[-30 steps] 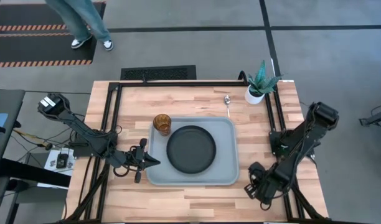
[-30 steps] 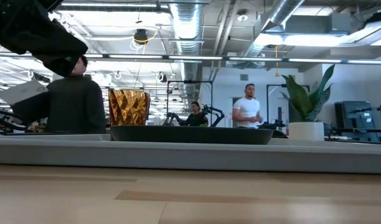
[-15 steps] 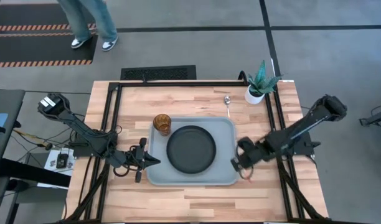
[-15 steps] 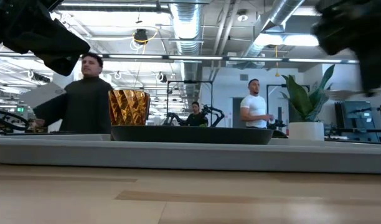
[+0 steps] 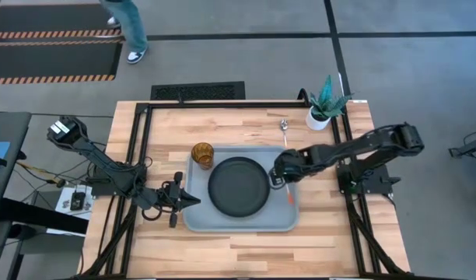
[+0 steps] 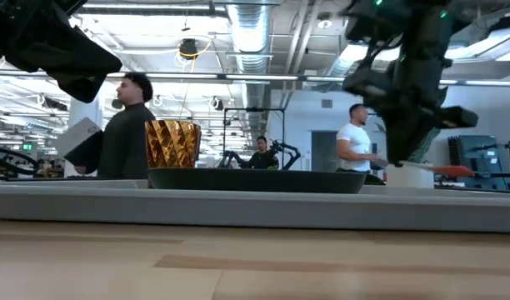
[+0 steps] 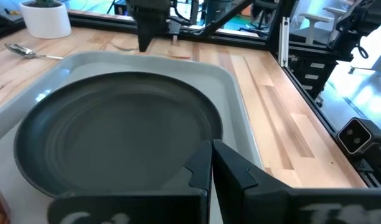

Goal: Pick and place plate/cup/fork/spoon on tray
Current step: Put the orange fork on the gray serving tray to the right of the black plate

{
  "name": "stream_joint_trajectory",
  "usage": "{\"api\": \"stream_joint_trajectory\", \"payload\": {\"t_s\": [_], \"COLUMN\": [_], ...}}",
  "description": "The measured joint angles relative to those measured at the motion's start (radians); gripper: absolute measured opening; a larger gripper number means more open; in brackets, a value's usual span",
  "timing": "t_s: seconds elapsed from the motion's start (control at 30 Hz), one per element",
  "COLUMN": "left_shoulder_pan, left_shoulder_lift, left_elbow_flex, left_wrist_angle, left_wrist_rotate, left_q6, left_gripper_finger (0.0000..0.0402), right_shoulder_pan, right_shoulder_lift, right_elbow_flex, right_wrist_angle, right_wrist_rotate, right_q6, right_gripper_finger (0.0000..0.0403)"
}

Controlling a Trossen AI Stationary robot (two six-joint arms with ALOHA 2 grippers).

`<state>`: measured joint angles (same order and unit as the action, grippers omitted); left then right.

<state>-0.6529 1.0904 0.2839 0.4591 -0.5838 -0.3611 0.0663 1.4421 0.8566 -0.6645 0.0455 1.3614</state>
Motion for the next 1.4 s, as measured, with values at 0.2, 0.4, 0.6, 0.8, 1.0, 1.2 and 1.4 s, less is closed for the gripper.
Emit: {"api": "stream_joint_trajectory", "payload": {"t_s": [0.2, 0.4, 0.6, 0.8, 1.0, 1.2, 1.4], "left_shoulder_pan": [0.000, -0.002, -0.002, -0.002, -0.002, -0.002, -0.002], "left_shoulder_lift": [0.000, 0.000, 0.000, 0.000, 0.000, 0.000, 0.000], "left_elbow_flex": [0.000, 0.000, 0.000, 0.000, 0.000, 0.000, 0.000], "left_wrist_angle": [0.000, -0.005, -0.005, -0.005, -0.005, -0.006, -0.017], "left_wrist_rotate": [0.000, 0.000, 0.000, 0.000, -0.001, -0.002, -0.004], "left_q6": [-0.029, -0.070, -0.078, -0.082, -0.094, -0.096, -0.098], "left_gripper_finger": [0.0000, 0.0000, 0.0000, 0.0000, 0.0000, 0.0000, 0.0000], "right_shoulder_pan": [-0.037, -0.026, -0.022, -0.023, -0.023, -0.024, -0.024], "right_shoulder_lift": [0.084, 0.137, 0.133, 0.131, 0.137, 0.137, 0.137], "right_elbow_flex": [0.000, 0.000, 0.000, 0.000, 0.000, 0.000, 0.000], "right_wrist_angle": [0.063, 0.032, -0.029, -0.044, -0.046, -0.045, -0.040], "right_wrist_rotate": [-0.052, -0.068, -0.032, -0.018, -0.017, -0.012, -0.009], "right_q6": [0.042, 0.111, 0.152, 0.160, 0.160, 0.175, 0.168], "right_gripper_finger": [0.0017, 0.0019, 0.0030, 0.0031, 0.0040, 0.0056, 0.0061]}}
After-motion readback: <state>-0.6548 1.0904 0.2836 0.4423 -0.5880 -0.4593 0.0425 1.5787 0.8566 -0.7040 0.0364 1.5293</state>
